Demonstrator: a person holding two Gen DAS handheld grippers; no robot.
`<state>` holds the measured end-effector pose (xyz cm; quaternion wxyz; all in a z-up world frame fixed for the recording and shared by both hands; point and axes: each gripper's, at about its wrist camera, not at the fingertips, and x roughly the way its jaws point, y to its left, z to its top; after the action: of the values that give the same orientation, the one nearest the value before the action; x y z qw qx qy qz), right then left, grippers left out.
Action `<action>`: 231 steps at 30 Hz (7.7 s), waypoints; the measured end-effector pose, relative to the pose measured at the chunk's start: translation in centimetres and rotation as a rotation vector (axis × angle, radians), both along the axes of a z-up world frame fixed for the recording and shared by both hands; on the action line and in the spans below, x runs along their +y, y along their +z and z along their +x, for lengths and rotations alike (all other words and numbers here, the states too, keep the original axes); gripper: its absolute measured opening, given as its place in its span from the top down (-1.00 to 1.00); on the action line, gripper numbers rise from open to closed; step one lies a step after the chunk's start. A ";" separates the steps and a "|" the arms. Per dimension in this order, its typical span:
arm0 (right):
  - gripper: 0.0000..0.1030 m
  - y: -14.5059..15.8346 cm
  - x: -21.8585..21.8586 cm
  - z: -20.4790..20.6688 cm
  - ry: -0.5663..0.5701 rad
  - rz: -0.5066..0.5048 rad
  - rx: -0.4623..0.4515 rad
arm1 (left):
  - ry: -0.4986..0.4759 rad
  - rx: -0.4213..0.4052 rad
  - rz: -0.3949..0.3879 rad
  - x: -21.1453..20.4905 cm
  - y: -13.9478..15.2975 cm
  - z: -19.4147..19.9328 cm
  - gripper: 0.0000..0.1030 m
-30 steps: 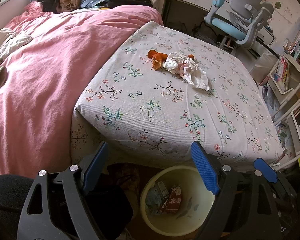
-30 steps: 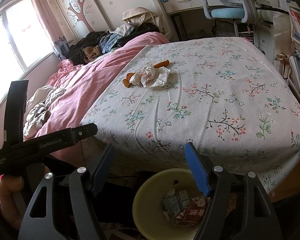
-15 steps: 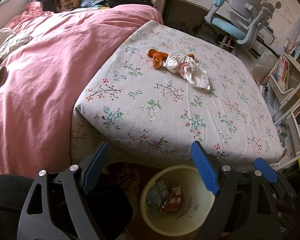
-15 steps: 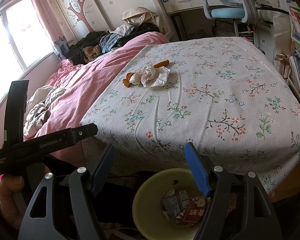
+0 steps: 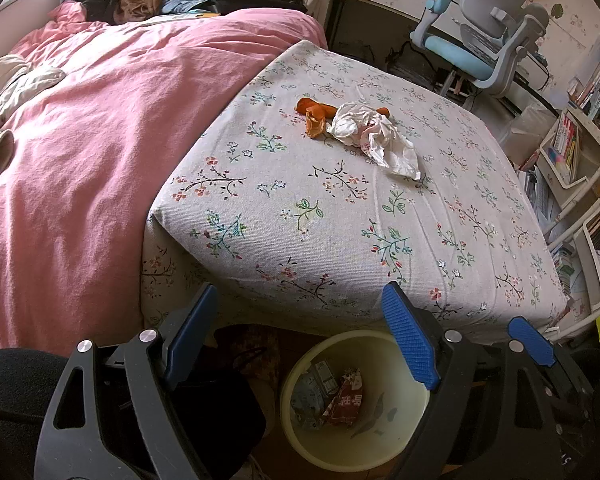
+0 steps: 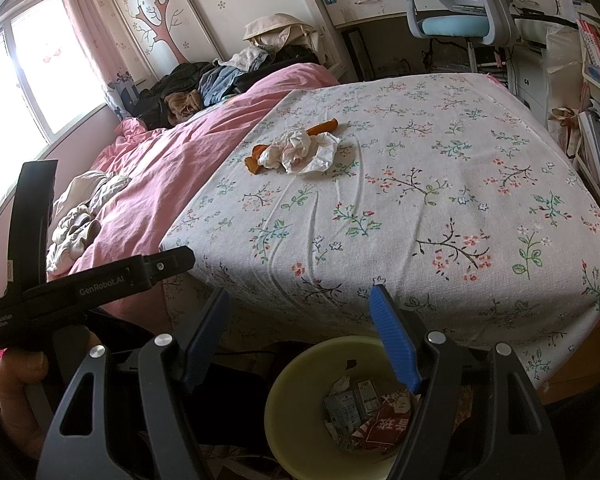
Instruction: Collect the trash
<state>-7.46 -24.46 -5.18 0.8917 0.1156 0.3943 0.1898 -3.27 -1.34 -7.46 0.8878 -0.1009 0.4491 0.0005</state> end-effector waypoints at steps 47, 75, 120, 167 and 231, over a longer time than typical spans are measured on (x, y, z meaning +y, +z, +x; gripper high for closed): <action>-0.35 -0.2 0.0 -0.3 0.002 -0.006 0.003 | -0.001 0.002 -0.002 0.1 0.0 0.0 -0.57; -0.35 -0.1 0.0 -0.5 0.001 -0.007 0.003 | 0.000 0.003 -0.003 0.1 -0.1 0.0 -0.57; -0.37 -0.2 0.0 -0.8 0.001 -0.009 0.003 | 0.001 0.004 -0.005 0.2 -0.1 0.1 -0.58; -0.39 -0.5 -0.1 -1.2 0.001 -0.014 0.005 | 0.001 0.006 -0.008 0.3 -0.1 0.1 -0.58; -0.39 0.9 0.7 9.0 0.003 0.032 -0.014 | 0.117 0.022 -0.064 2.2 1.7 7.5 -0.59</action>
<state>1.58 -23.71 -4.29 0.8922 0.1278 0.3851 0.1982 4.21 0.88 -5.78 0.8776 -0.1553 0.4520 0.0392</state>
